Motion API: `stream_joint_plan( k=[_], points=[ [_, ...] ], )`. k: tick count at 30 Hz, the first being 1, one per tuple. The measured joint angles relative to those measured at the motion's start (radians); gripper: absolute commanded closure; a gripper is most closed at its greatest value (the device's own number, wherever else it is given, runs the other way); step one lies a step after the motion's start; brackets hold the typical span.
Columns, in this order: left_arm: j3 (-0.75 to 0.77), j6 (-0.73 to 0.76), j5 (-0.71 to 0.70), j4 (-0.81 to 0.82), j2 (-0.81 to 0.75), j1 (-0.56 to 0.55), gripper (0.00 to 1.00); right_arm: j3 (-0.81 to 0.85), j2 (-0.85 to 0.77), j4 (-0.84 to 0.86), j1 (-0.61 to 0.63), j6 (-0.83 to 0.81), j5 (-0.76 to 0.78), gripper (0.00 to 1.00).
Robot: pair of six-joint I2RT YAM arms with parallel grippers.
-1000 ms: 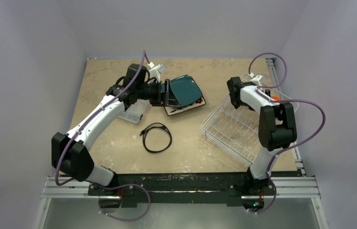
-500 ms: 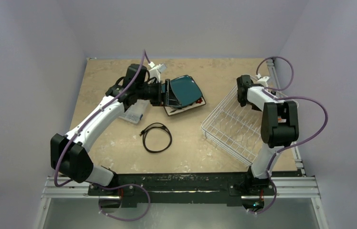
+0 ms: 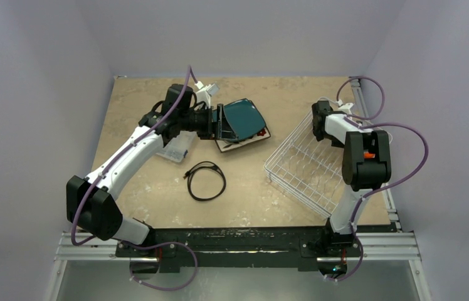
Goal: Load the mixed dishes into the dish rack
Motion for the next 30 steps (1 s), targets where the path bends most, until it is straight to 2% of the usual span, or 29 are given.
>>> stream_joint_plan(
  k=[2,5,8,10,13,20,30],
  points=[
    [0.0,0.0,0.0,0.0,0.0,0.0,0.29,0.0,0.0,0.001,0.0,-0.006,-0.002,0.39],
    [0.0,0.0,0.0,-0.001,0.0,0.0,0.29,0.0,0.0,0.002,0.0,-0.014,-0.005,0.19],
    [0.0,0.0,0.0,-0.003,0.0,0.0,0.29,0.0,0.0,0.003,0.0,-0.023,-0.015,0.08],
    [0.0,0.001,0.0,-0.006,0.0,0.0,0.29,0.0,0.0,0.004,0.0,-0.028,-0.021,0.05],
    [0.0,0.001,0.0,-0.008,0.0,0.0,0.29,0.0,-0.002,0.004,0.0,-0.029,-0.041,0.02],
    [0.0,0.002,0.0,-0.01,0.0,0.0,0.29,0.0,-0.043,0.008,0.027,-0.045,-0.068,0.01],
    [0.0,0.003,0.0,-0.016,0.0,0.0,0.29,-0.001,-0.18,0.027,0.198,-0.071,-0.131,0.01]
  ],
)
